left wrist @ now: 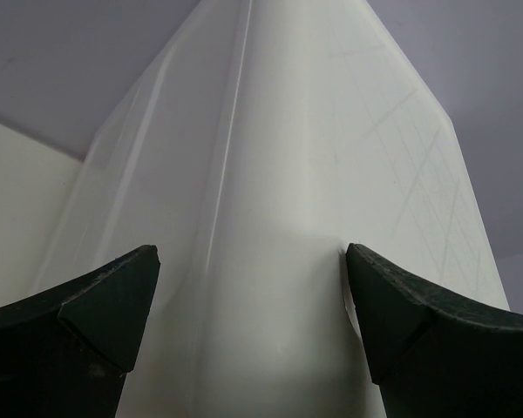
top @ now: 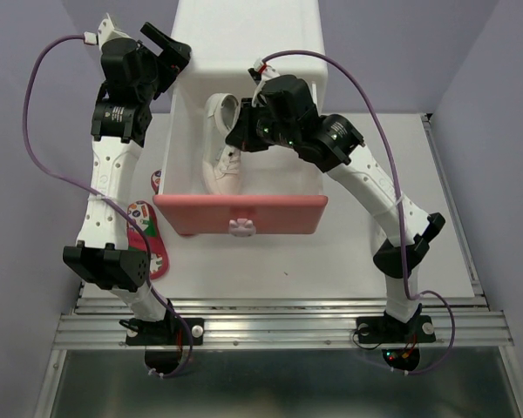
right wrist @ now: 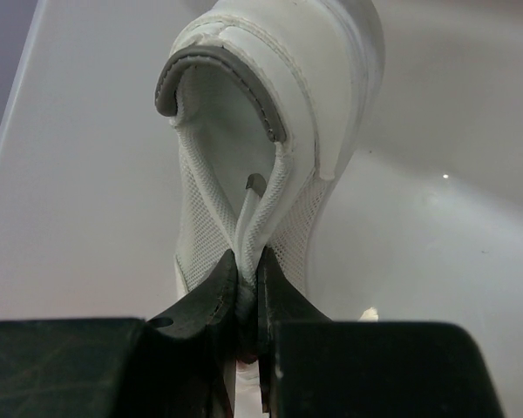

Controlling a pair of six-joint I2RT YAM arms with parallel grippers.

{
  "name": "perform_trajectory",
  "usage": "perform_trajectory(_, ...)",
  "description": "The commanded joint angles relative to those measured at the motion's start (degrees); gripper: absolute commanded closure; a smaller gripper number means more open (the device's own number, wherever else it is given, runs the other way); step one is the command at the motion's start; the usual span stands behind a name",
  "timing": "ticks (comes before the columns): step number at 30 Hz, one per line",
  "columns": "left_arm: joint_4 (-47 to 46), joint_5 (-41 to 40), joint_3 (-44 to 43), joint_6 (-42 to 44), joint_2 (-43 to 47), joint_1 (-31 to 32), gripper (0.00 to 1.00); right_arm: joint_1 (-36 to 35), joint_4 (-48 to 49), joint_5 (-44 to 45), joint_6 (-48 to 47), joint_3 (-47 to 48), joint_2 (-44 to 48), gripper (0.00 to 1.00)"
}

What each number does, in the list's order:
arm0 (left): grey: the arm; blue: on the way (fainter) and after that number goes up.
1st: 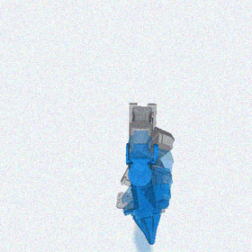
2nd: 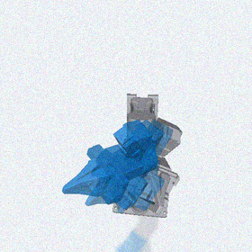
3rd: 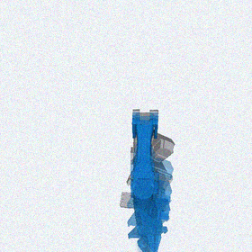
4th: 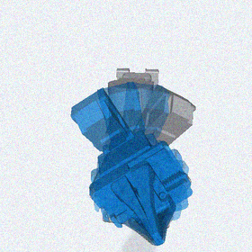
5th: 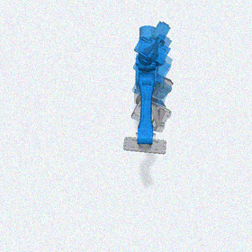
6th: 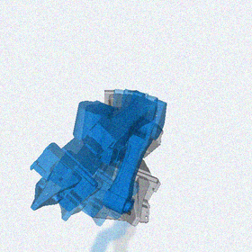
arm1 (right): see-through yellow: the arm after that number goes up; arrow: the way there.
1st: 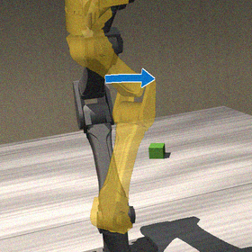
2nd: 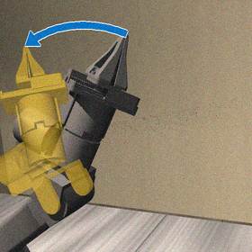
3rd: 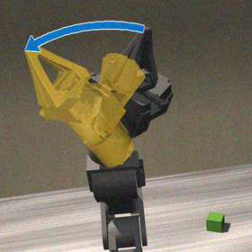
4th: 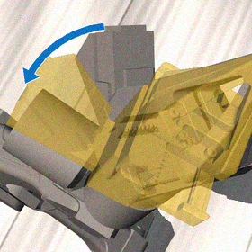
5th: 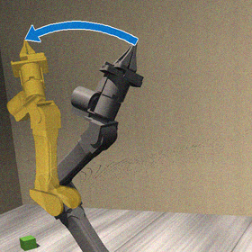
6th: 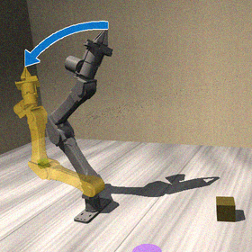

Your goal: Place and organize the shoes in the shoe cabinet

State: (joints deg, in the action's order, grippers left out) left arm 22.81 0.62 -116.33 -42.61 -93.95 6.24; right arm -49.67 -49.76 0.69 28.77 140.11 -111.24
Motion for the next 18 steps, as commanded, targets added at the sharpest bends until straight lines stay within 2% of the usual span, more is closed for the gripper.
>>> perform_trajectory(1, 19.82, -9.50, 4.45, 5.78, -4.05, -1.67, 0.03, -1.04, 1.07, 4.66, 0.05, 2.53, 0.15, 0.87)
perform_trajectory(4, 19.99, -9.94, 4.45, 5.78, -3.96, -1.67, 0.03, -1.04, 2.12, 3.62, -0.65, 1.13, 0.24, 0.84)
perform_trajectory(7, 20.17, -10.03, 4.80, 5.87, -3.70, -1.76, 0.03, -1.04, 2.38, 1.95, -1.35, 1.21, -0.29, 0.74)
perform_trajectory(12, 20.26, -10.11, 4.98, 5.87, -3.26, -1.67, 0.03, -1.04, 3.61, 0.98, -2.06, -0.28, 0.32, 0.45)
perform_trajectory(13, 20.26, -10.12, 5.06, 5.96, -3.08, -1.67, 0.03, -1.04, 3.96, 0.63, -2.06, -1.41, 0.67, 0.36)
perform_trajectory(18, 20.35, -10.03, 5.24, 5.96, -2.99, -1.67, 0.03, -1.04, 5.81, 3.35, -2.14, -4.41, 3.48, 0.22)
